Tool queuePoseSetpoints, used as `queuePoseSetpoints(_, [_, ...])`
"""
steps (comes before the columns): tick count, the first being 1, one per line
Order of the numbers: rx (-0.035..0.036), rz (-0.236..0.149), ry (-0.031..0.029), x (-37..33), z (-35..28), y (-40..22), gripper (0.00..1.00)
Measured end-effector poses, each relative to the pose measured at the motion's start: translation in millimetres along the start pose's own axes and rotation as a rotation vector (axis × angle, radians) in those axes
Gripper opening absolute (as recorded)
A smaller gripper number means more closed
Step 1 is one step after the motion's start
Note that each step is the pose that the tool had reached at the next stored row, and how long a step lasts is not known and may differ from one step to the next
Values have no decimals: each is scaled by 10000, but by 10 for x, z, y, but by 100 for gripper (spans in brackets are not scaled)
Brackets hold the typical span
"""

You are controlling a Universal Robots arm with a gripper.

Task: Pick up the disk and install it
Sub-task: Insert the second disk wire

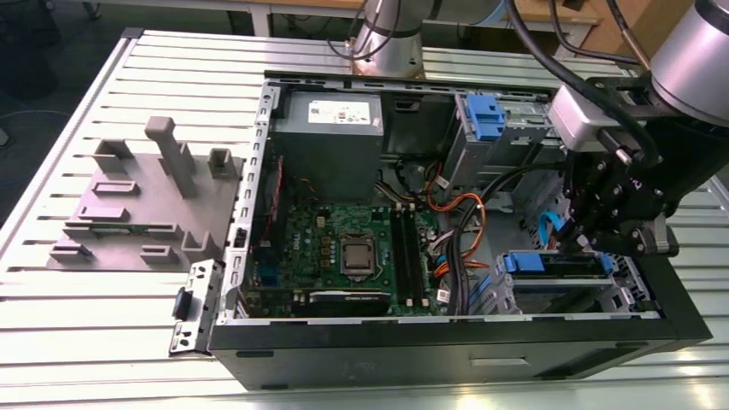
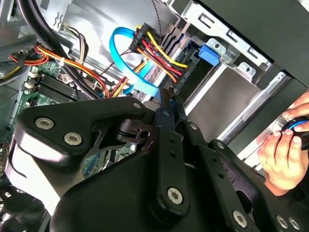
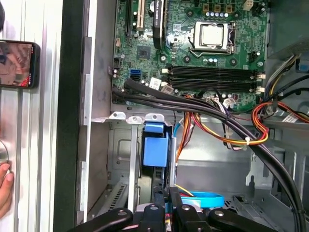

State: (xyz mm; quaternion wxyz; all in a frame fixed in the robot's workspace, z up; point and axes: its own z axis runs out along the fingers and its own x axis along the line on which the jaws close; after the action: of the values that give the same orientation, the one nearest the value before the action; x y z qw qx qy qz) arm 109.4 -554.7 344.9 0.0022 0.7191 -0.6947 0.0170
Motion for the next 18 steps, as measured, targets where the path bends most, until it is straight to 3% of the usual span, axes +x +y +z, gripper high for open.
queuePoseSetpoints(8, [34,13,-59,42,37,18,16])
queuePoseSetpoints(14, [59,9,-164,54,43,18,16])
queuePoseSetpoints(16, [69,9,-234,67,44,19,16])
queuePoseSetpoints(18, [80,11,-371,83,48,20,16])
